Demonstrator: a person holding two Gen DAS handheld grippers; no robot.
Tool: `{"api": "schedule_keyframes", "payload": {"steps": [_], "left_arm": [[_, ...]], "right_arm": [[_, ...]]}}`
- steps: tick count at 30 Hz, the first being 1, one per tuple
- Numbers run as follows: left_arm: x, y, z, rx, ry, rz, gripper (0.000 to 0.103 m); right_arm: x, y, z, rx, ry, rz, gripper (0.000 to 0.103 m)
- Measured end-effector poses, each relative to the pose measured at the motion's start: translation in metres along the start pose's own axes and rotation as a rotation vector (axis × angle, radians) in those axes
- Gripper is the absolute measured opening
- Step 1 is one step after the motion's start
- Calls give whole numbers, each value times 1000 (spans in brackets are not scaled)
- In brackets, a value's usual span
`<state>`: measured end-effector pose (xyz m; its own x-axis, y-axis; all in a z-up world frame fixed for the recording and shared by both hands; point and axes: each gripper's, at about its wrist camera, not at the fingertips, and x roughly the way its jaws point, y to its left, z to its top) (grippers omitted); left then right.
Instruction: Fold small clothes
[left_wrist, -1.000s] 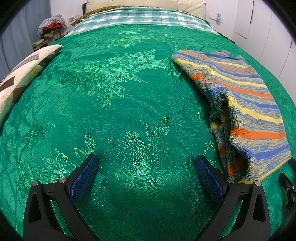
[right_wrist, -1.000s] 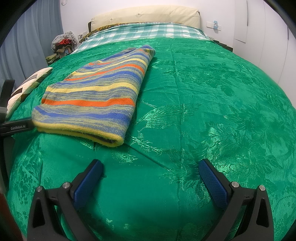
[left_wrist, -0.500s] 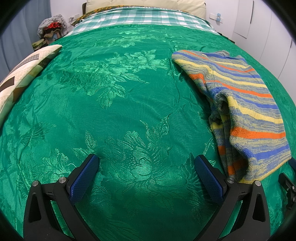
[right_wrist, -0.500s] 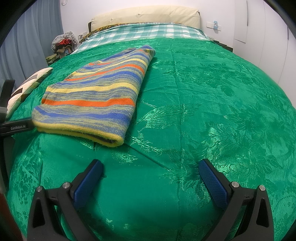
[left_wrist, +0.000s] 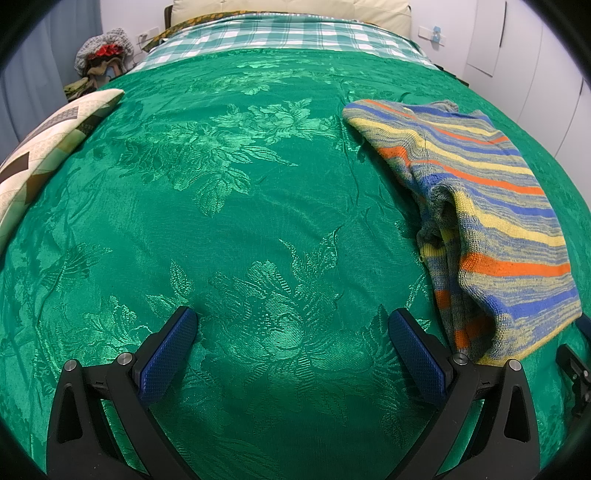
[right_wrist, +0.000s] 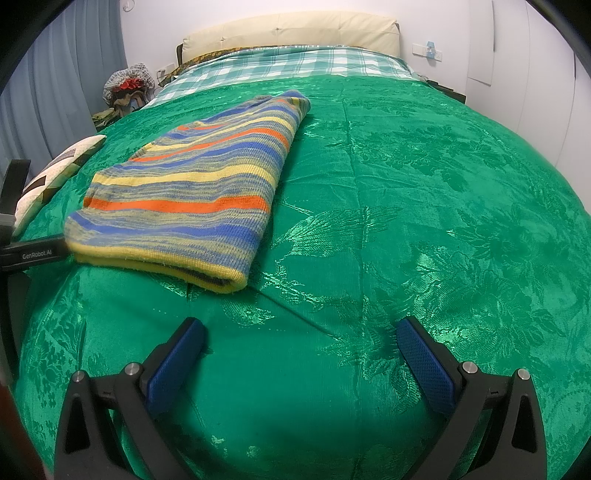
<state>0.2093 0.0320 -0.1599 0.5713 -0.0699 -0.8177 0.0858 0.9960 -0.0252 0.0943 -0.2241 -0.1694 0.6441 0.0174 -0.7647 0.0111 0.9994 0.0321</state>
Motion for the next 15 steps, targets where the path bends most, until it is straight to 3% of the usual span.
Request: {"api": "schedule_keyframes", "payload": {"steps": [15], "left_arm": [[3,1,0,-5,0,-2,103]], "right_arm": [[1,4,4,-5,-2,-6,103]]}}
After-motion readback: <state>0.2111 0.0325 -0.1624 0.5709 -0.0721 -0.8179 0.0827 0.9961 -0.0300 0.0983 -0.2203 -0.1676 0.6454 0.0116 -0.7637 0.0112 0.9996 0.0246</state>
